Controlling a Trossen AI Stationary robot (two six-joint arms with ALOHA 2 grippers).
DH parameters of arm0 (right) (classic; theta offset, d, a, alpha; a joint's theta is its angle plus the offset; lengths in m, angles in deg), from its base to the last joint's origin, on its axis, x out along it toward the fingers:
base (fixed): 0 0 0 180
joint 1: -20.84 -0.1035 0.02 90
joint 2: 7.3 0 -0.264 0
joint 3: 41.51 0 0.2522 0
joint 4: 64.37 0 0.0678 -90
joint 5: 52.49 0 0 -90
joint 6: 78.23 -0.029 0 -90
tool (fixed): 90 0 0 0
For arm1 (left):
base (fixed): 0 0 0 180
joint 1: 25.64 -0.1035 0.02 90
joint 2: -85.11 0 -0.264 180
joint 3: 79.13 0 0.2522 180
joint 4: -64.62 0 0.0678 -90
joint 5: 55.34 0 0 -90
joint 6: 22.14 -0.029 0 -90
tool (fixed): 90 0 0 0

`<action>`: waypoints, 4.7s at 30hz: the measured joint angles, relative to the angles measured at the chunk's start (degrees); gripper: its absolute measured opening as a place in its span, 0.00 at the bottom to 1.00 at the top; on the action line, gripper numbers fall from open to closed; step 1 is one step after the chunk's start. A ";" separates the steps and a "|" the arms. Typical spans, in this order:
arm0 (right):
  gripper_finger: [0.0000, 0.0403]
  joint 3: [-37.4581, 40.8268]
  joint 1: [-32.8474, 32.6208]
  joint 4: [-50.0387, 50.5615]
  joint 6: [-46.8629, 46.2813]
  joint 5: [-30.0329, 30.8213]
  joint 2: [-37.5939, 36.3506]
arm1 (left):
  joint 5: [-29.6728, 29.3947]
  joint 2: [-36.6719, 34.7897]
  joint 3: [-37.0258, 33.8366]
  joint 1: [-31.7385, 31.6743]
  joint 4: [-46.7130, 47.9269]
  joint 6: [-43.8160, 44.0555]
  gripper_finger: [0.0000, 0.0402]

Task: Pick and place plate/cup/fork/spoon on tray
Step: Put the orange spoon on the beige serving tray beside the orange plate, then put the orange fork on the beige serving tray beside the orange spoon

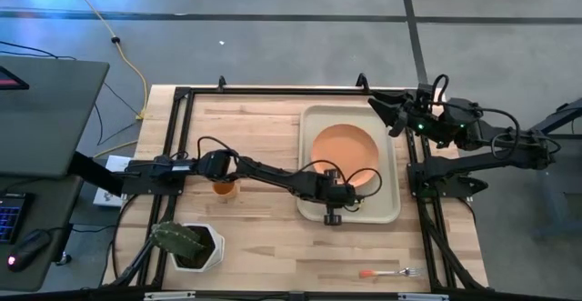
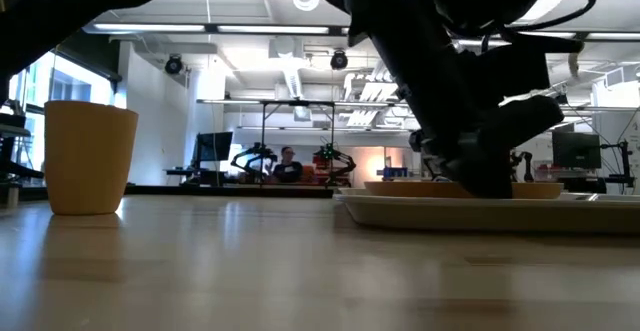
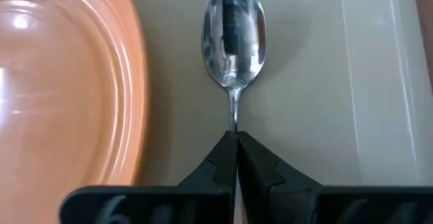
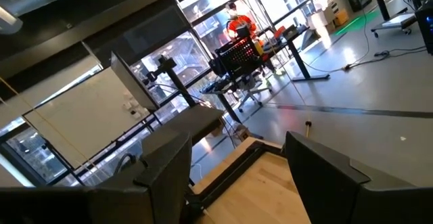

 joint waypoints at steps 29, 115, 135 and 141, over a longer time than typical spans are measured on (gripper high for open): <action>0.58 0.01 0.00 0.70 0.17 0.00 0.00 | 1.17 0.24 -0.15 -0.23 -3.30 1.25 0.00; 0.58 0.01 -0.02 3.97 5.70 -7.08 -1.91 | 3.55 -33.32 -4.26 -9.68 19.83 3.56 0.45; 0.58 0.01 -0.02 5.30 2.74 -14.15 -0.10 | -0.56 -82.96 -70.97 -9.92 -52.48 15.74 0.45; 0.58 0.01 -0.02 1.38 2.77 -13.11 2.52 | -0.20 -90.03 -76.93 -10.14 -55.92 17.17 0.45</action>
